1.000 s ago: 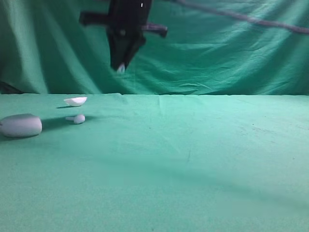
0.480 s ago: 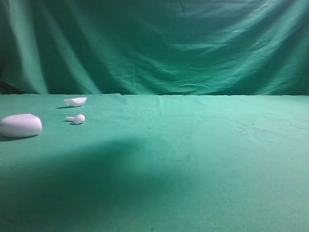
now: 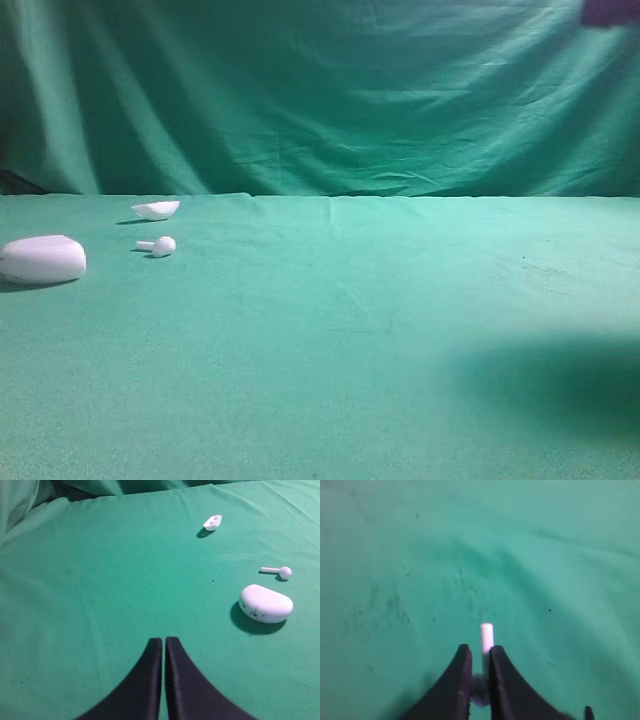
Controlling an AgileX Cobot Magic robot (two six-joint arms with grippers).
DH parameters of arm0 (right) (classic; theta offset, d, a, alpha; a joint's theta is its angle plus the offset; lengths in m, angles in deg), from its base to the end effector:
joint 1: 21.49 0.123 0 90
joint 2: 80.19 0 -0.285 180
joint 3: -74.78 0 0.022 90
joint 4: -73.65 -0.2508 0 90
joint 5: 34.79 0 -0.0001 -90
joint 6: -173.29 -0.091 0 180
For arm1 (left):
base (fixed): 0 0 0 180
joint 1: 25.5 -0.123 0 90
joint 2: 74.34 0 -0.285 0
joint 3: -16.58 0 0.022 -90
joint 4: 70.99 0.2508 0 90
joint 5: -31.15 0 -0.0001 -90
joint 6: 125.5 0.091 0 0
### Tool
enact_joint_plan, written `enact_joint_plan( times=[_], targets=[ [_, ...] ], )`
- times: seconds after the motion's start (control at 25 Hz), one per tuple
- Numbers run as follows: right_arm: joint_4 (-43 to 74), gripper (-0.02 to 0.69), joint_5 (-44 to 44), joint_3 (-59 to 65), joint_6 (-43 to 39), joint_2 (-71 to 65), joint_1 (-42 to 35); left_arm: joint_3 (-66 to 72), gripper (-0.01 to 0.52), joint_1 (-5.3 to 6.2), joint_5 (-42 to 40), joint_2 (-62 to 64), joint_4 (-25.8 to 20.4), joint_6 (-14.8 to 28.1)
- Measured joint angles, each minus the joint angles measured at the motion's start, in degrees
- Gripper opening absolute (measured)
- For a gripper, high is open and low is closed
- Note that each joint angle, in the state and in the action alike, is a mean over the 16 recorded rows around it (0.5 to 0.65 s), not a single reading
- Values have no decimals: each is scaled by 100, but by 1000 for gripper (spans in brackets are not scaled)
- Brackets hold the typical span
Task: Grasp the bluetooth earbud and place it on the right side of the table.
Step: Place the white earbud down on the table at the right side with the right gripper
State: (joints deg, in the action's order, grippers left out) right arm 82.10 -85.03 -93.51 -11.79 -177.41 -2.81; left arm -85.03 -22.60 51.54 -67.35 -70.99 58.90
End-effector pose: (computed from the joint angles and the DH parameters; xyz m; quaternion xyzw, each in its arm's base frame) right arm 0.2995 0.0904 0.2608 -0.1520 0.9697 -0.0257 0.1896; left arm 0.0528 -0.0027 0.1750 0.0508 0.7958 0.0079 0.6034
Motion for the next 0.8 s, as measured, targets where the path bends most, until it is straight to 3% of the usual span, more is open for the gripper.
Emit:
enact_joint_plan(
  times=[0.28, 0.8],
  targets=[
    [-134, 96, 1278, 1367, -63, -27, -329, 0, 0, 0, 0, 0, 0, 0],
    [-149, 101, 2252, 1587, -74, -810, -382, 0, 0, 0, 0, 0, 0, 0]
  ],
)
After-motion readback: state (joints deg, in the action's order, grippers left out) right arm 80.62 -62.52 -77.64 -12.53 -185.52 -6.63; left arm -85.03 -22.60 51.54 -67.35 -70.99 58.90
